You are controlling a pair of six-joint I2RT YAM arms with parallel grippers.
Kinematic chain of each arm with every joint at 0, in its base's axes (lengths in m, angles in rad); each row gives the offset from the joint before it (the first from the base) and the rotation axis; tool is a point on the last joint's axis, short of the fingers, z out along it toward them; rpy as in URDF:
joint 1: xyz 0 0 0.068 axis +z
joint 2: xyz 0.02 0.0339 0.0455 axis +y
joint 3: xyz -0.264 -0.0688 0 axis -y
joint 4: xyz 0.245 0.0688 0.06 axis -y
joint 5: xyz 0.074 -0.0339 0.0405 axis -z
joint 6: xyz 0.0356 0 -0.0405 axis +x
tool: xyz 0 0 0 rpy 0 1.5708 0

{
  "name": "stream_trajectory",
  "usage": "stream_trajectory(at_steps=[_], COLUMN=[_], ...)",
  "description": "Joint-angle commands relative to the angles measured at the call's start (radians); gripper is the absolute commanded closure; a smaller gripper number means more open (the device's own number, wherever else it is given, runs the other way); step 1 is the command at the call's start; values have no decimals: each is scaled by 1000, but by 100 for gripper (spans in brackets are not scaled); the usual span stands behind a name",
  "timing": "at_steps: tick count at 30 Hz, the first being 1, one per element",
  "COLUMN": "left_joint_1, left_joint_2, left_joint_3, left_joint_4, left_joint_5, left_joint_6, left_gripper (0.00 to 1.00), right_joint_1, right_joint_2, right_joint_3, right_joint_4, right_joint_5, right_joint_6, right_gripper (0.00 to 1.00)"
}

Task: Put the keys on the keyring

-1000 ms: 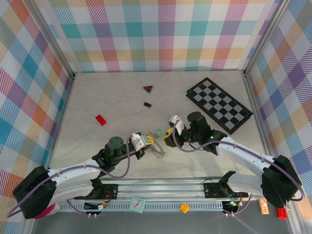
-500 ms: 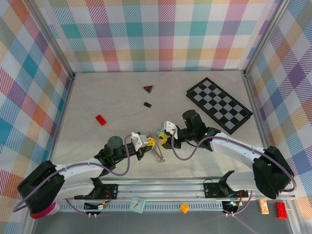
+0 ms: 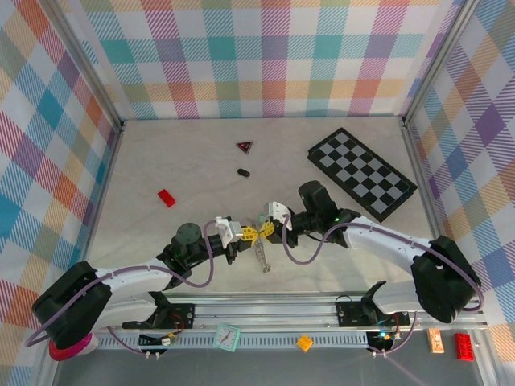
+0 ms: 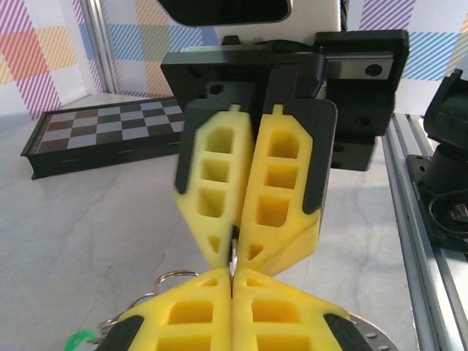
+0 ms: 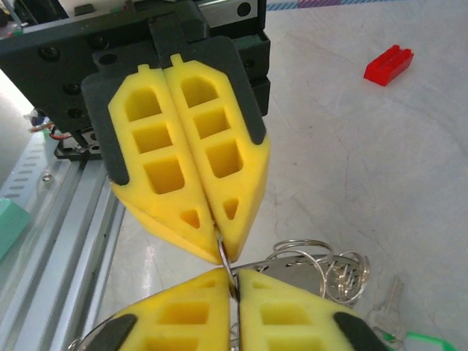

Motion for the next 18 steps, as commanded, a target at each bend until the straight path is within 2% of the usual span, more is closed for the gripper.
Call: stream_trajectory(at_steps=[1,3,4,8,13,18], left_joint_1=[7,8,8,7,7,7], left_joint_2=[-24,-41,-51,-107,-162,-163], left_joint_3=[4,9,15,74,140,180], left_joint_4=[51,6,-32,-253,-474,-573], left_joint_5=[25,-14,-22,-30,-34,-27], left_joint_6=[-10,-6,3,74,158,195], left_gripper=[100,99,95,87,85,86], right_joint_1=[0,2,4,32,64,78], right_joint_2=[-7,-17,-20,-16,19,35], right_joint_3=[36,47,56,113,190,240], right_joint_4=[0,-29,-45,-161,-304,-350], right_joint_5=[-48,-51,-48,2,61,57], right_joint_6=[-27,-36,-45,-113,-184,-210], right_gripper=[100,100,100,100,100,100])
